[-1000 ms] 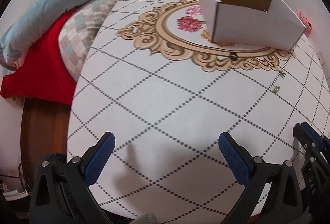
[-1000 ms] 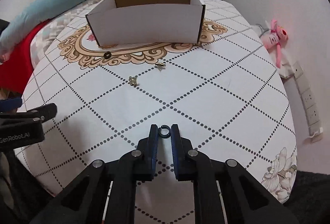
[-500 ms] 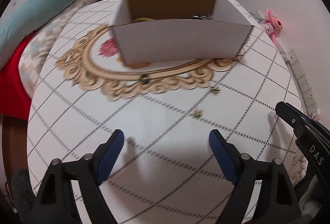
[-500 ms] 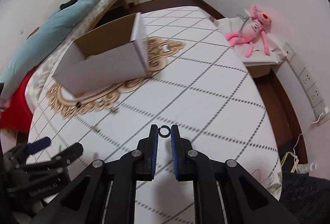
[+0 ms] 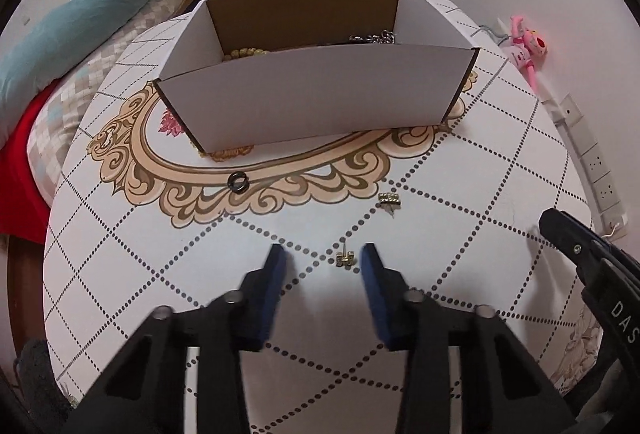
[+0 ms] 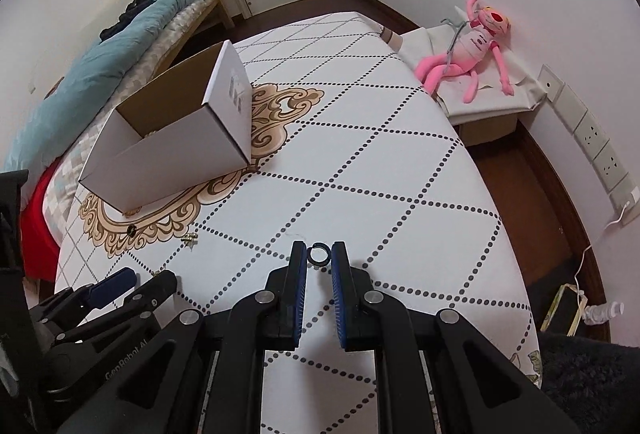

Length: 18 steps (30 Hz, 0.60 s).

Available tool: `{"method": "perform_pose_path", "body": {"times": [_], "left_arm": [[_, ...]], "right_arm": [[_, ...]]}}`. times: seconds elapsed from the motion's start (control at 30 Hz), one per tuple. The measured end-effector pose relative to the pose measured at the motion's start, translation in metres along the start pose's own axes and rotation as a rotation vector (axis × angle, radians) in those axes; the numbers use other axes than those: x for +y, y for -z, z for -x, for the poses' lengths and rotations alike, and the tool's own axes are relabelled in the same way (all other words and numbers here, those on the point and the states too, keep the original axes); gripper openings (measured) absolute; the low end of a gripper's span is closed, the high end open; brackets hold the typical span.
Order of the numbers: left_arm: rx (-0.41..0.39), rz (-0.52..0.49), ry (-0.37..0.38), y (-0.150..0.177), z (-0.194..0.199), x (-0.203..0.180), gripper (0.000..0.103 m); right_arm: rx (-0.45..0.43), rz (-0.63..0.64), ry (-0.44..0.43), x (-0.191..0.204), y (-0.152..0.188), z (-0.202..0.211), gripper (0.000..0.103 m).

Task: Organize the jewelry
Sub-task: 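Grasp a small gold charm with the left tool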

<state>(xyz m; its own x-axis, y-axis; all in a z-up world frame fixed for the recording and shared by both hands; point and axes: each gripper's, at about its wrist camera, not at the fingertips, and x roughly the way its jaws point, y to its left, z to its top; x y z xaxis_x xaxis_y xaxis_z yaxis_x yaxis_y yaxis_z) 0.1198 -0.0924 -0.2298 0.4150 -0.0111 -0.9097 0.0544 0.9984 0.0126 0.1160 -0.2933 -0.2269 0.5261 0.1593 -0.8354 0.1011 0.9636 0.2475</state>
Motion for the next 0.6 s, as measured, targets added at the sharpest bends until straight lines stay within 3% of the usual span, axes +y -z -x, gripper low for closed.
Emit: {"method": "perform_pose_path", "body": {"times": [0.2, 0.47, 0.6], "left_arm": [[-0.009, -0.016, 0.023, -0.001, 0.0, -0.003, 0.006], [-0.016, -0.011, 0.047, 0.0, 0.011, 0.002, 0.006], [-0.049, 0.008, 0.09, -0.015, 0.038, 0.011, 0.006]], "right_arm": [[-0.002, -0.008, -0.003, 0.0, 0.001, 0.0, 0.013], [-0.016, -0.006, -0.026, 0.005, -0.003, 0.01, 0.013], [-0.026, -0.002, -0.078, 0.014, -0.014, 0.022, 0.013]]}}
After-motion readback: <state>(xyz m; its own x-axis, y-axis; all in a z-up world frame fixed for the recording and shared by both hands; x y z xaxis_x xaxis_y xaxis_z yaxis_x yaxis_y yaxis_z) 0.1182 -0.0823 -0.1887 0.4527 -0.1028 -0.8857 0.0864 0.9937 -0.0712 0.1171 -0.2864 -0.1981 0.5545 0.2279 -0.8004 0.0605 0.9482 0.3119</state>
